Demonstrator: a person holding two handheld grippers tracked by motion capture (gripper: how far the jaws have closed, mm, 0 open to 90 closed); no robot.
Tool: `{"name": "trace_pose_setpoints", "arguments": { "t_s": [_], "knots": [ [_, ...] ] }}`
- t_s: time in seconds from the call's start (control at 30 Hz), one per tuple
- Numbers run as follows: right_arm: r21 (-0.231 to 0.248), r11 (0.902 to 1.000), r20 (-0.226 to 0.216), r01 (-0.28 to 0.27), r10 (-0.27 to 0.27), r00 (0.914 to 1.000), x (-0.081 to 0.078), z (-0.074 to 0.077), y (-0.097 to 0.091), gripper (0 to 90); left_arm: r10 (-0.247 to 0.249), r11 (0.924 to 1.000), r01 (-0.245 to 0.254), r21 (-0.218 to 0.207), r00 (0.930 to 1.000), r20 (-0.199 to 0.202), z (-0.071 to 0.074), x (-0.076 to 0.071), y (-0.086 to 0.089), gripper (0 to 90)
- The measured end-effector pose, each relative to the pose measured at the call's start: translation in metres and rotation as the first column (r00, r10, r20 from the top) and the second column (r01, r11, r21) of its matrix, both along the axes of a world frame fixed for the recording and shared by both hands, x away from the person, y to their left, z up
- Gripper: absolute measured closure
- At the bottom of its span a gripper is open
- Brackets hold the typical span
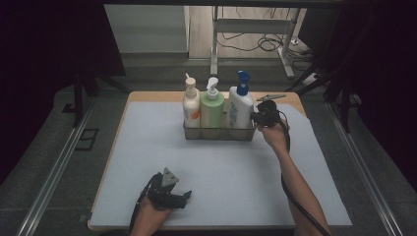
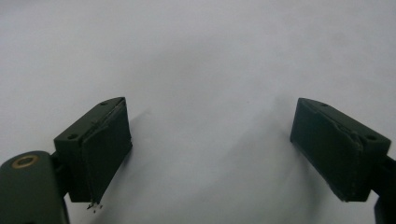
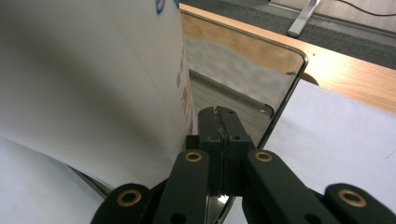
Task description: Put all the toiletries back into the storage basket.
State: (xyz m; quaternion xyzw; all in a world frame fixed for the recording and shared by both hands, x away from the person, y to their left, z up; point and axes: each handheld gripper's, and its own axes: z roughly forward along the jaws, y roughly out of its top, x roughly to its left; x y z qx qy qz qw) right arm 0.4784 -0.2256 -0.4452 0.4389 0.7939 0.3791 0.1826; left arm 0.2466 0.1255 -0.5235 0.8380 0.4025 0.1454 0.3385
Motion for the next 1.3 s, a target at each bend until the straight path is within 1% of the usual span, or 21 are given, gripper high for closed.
{"name": "trace_pose_setpoints", "arguments": {
  "t_s": [0.37, 0.77, 0.9, 1.13, 1.2, 1.27, 1.3],
  "knots": [
    [0.002, 1.0000, -0.028, -0.007, 0.007, 0.9996, 0.000, -0.006, 0.001, 89.6, 0.001, 1.0000, -0.001, -0.002, 1.0000, -0.001, 0.000, 0.000, 0.000, 12.0],
    [-0.001, 0.9995, -0.043, -0.030, 0.030, 0.9986, -0.001, -0.011, 0.009, 89.1, 0.000, 1.0000, 0.000, -0.002, 1.0000, -0.002, 0.000, 0.000, 0.000, 12.0],
    [-0.004, 0.9988, -0.045, -0.048, 0.048, 0.9978, -0.002, -0.013, 0.013, 89.0, 0.000, 1.0000, 0.000, -0.002, 1.0000, -0.002, 0.000, 0.000, 0.000, 12.0],
    [-0.015, 0.9982, -0.046, -0.058, 0.057, 0.9973, -0.004, -0.015, 0.018, 89.5, 0.000, 1.0000, 0.000, -0.001, 1.0000, -0.003, 0.000, 0.000, 0.000, 12.0],
    [-0.013, 0.9975, -0.046, -0.069, 0.069, 0.9966, -0.005, -0.015, 0.021, 89.7, 0.000, 1.0000, 0.000, -0.001, 1.0000, -0.003, 0.000, 0.000, 0.000, 12.0],
    [-0.017, 0.9968, -0.046, -0.078, 0.077, 0.9960, -0.007, -0.015, 0.023, 89.9, 0.000, 1.0000, 0.000, -0.002, 1.0000, -0.003, 0.000, 0.000, 0.000, 12.0],
    [-0.027, 0.9966, -0.040, -0.078, 0.076, 0.9963, -0.008, -0.014, 0.024, 89.9, 0.000, 1.0000, 0.000, -0.001, 1.0000, -0.003, 0.000, 0.000, 0.000, 12.0]
  ]
}}
